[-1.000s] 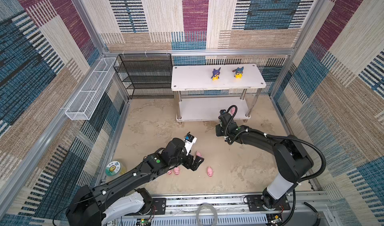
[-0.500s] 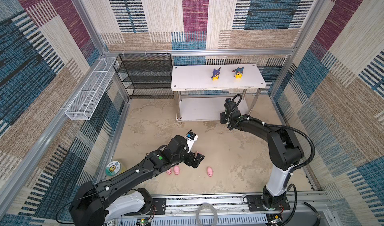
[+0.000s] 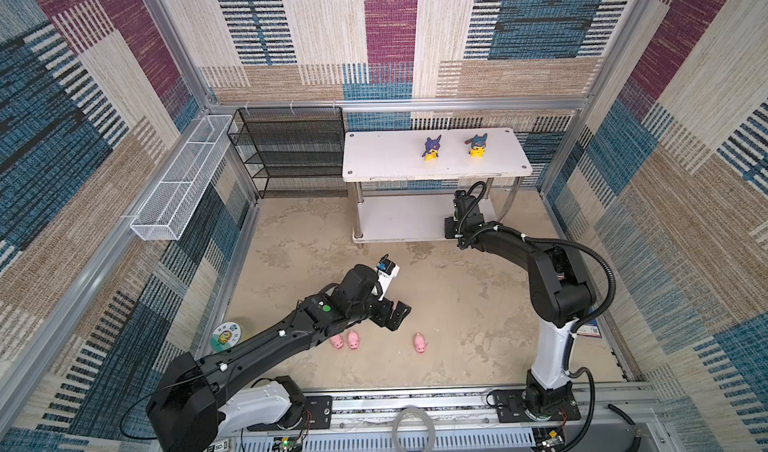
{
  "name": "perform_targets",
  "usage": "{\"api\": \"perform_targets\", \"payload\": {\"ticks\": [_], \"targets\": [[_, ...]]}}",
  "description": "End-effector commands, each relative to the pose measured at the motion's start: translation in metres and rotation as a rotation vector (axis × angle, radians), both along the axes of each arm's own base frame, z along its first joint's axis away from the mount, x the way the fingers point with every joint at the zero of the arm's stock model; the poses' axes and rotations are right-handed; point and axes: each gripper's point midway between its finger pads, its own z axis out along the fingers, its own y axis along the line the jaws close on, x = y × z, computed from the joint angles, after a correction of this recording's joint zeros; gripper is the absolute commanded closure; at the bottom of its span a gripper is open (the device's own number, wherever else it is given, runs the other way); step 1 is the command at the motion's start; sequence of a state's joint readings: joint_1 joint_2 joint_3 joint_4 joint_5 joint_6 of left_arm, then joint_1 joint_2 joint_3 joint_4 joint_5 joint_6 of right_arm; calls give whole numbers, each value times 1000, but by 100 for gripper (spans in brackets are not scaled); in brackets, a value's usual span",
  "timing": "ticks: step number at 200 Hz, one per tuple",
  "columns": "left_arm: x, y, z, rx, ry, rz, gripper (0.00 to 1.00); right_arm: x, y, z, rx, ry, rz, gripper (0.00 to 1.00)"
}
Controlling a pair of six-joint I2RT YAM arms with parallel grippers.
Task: Place and organize the plastic toys onto the shelf
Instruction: 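Lift the pink pig with the right gripper toward the shelf's lower tier, then set the pink pig beside the other pig and open the right gripper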
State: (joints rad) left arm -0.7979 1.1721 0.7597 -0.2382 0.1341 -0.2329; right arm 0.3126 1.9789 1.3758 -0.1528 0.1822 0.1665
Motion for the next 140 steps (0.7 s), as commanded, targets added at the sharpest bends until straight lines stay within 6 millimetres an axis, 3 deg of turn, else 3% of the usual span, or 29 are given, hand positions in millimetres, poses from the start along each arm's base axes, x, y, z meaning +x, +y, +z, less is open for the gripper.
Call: {"api": "perform_targets", "payload": {"ticks": [1,77,140], "targets": [[3,2,2,20,-24,-7,0,8,3,5,8,-25,18,72],[4,3,2,20,-17,-3,0,7,2,1,5,-14,13,61],[3,3,1,17,-9,-5,0,4,5,17,28,-35,28,51]]}}
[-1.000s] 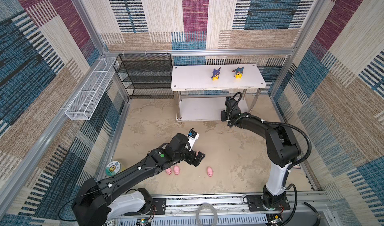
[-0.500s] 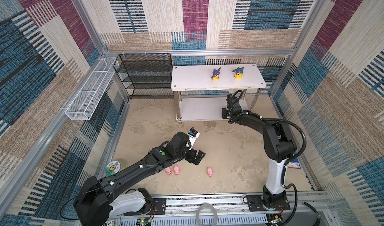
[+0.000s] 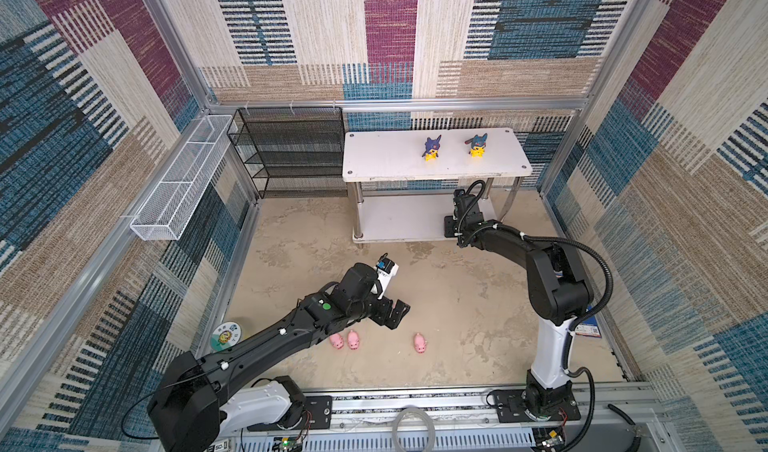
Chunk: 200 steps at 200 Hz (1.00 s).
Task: Place and organize the plastic toys onto the shelf
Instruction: 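Set the pink pig beside the other pig and open the right gripper, then move the right gripper back down over the pink pigs on the floor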
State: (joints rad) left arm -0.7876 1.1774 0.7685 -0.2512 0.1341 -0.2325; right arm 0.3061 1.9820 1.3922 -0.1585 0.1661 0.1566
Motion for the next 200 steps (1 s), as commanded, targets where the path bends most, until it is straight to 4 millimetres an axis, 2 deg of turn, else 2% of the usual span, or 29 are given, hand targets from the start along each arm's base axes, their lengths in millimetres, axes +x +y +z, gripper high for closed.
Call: {"api": "perform_targets", "payload": {"ticks": [1,39,68,145,200], "targets": [[1,0,2,9,-16,-15,0,1,4,13,23,-29,16,51],[-1,1,1,5,-15,-12,1,-4,7,21,41,-32,27,48],[-2,3,0,4,-12,-7,1,-14,6,17,59,-16,27,48],[-6,10,3,-25,-10,26,0,-59,10,30,135,-27,77,44],[-14,27,6,-57,-26,84,0,-94,8,41,152,-42,89,43]]}}
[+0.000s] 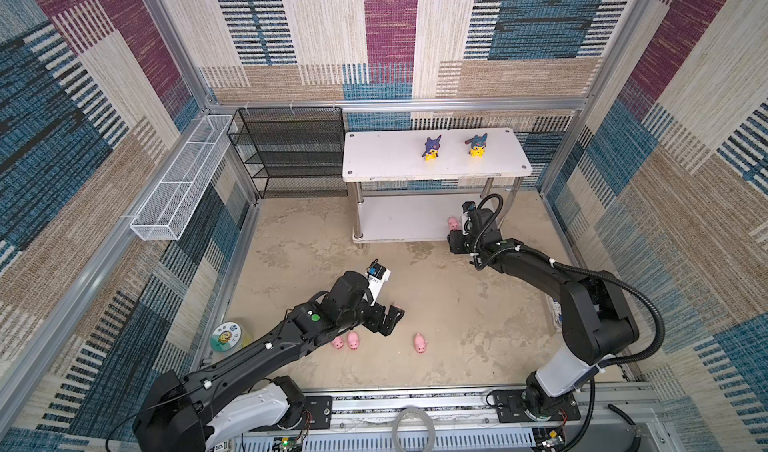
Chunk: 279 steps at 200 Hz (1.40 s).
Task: Place and organize the plastic toys onto the shelf
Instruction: 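Move the right gripper back down over the pink pigs on the floor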
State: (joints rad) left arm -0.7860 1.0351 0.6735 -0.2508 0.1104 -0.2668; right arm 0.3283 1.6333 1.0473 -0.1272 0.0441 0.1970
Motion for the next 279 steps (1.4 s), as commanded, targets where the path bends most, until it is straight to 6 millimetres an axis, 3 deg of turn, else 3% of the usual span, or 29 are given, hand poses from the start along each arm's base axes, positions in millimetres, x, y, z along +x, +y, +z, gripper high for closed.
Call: {"api": "perform_targets", "payload": {"ticks": [1,72,137,184,279], "targets": [[0,7,3,-19,-1,44,0,-8,3,13,36,-37,1,43],[-19,30,-6,-65,23,106,0,-65,21,10,44,-22,57,42],[-35,46,-11,-126,31,146,0,-136,53,17,145,-5,163,41],[-39,50,-18,-136,49,159,0,-185,72,-7,165,64,195,41],[-43,54,-27,-141,66,177,0,-248,104,-41,219,149,258,43]]}}
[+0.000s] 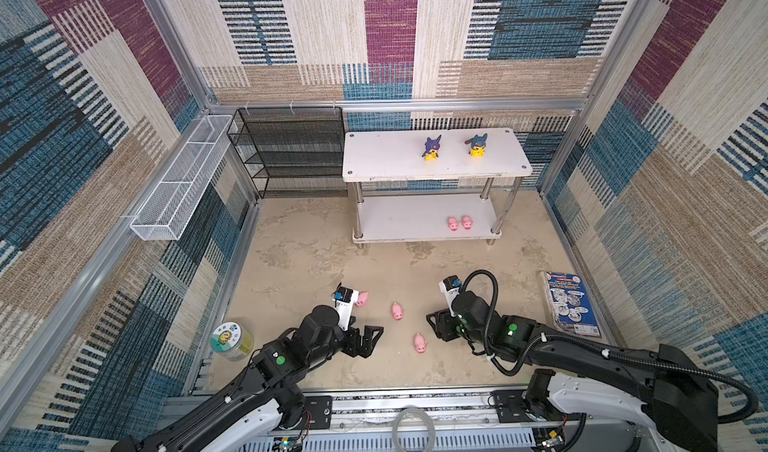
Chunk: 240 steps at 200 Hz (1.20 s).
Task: Place and organize the plastic toys onto the shelf
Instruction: 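Move the right gripper back down over the pink pigs on the floor, then close the right gripper on a pink pig near the left gripper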
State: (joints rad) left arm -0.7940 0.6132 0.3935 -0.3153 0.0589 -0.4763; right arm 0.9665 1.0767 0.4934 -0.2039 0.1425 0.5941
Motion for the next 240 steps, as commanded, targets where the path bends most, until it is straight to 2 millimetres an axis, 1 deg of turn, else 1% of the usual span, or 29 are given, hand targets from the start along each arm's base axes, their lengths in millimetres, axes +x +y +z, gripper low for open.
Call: {"api": "perform_targets", "payload": {"ticks": [1,20,45,85,101,138,192,208,240], "targets": [[0,1,-3,-5,13,17,0,-4,8,2,63,-1,-41,44],[0,2,-5,-1,16,20,0,-14,16,-7,71,18,-23,45],[0,3,-7,3,20,23,0,-25,28,-14,70,29,3,46],[1,4,-9,15,19,25,0,-35,41,-23,41,35,20,46],[1,4,-9,21,18,24,0,-37,41,-30,19,39,10,46],[3,2,-11,29,19,20,0,-38,45,-36,-14,31,-1,46],[5,-1,-12,40,21,12,0,-38,46,-52,-71,43,-24,46],[5,-1,-12,44,19,12,0,-38,45,-57,-88,49,-29,48],[6,-2,-11,46,16,9,0,-38,44,-65,-123,58,-37,54]]}}
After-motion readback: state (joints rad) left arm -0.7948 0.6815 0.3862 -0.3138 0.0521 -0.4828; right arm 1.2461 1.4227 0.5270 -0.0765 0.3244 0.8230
